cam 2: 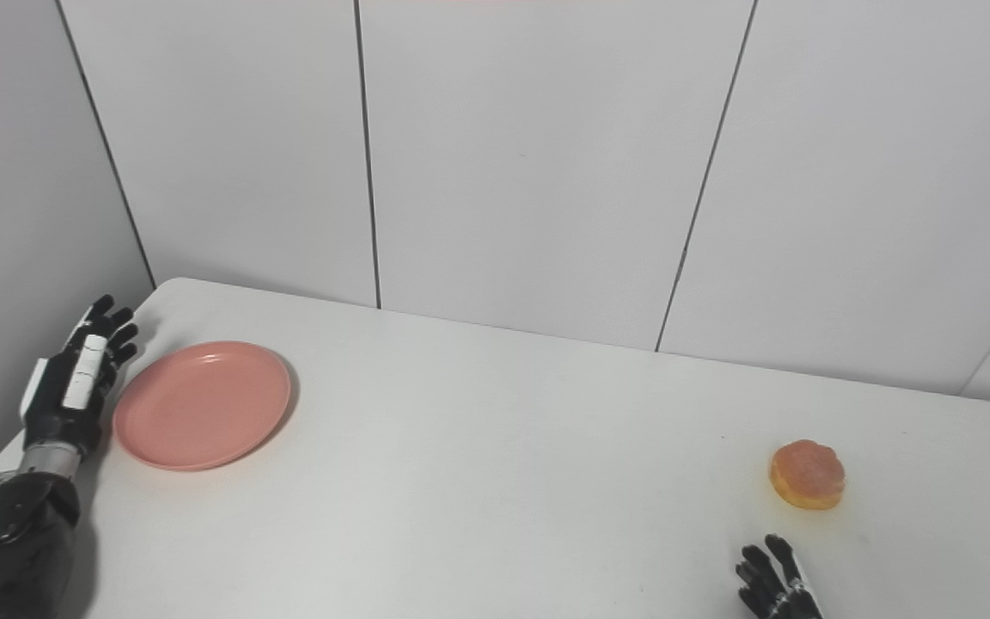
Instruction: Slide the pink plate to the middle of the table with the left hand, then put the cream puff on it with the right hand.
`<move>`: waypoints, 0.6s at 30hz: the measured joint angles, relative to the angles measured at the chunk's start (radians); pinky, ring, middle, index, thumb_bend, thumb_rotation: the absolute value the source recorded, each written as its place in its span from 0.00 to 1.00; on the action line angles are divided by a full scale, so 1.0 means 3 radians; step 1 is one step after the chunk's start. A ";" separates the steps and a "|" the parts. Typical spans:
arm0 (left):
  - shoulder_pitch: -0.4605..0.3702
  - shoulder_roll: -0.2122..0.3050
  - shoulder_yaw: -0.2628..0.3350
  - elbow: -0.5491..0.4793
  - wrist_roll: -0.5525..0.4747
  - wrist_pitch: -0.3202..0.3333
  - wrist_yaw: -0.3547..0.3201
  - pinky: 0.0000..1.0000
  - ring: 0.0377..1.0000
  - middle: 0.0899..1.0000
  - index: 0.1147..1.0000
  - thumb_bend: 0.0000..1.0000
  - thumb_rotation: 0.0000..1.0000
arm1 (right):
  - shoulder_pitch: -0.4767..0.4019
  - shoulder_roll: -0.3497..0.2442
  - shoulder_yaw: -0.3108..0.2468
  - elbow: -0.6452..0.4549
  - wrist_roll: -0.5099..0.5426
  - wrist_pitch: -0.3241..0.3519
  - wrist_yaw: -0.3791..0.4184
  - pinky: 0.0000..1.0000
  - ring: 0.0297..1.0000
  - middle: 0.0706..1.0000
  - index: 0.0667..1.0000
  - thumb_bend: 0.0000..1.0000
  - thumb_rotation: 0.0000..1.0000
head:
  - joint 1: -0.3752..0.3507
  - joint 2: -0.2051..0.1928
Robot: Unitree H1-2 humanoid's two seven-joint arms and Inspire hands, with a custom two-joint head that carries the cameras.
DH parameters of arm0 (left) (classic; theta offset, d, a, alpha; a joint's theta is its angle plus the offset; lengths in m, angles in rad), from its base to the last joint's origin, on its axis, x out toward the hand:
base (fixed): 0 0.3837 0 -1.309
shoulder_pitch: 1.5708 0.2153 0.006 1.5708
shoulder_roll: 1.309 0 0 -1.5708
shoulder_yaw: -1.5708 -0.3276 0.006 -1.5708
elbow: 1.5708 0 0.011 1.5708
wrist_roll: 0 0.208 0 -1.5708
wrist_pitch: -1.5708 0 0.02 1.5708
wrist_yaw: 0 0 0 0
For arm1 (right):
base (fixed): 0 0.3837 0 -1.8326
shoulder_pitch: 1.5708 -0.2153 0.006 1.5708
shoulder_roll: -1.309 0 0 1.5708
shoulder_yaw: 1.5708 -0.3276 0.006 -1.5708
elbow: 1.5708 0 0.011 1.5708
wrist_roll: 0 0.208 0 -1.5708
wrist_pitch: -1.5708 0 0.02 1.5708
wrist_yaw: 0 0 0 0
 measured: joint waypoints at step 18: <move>-0.0110 0.0031 0.0117 0.0273 0.0079 -0.0034 -0.0260 0.82 0.89 0.88 0.89 0.94 0.74 | 0.0019 0.0004 0.0021 -0.0027 -0.0012 0.0009 -0.0042 0.93 0.92 0.91 0.97 0.87 1.00 | -0.0031 0.0051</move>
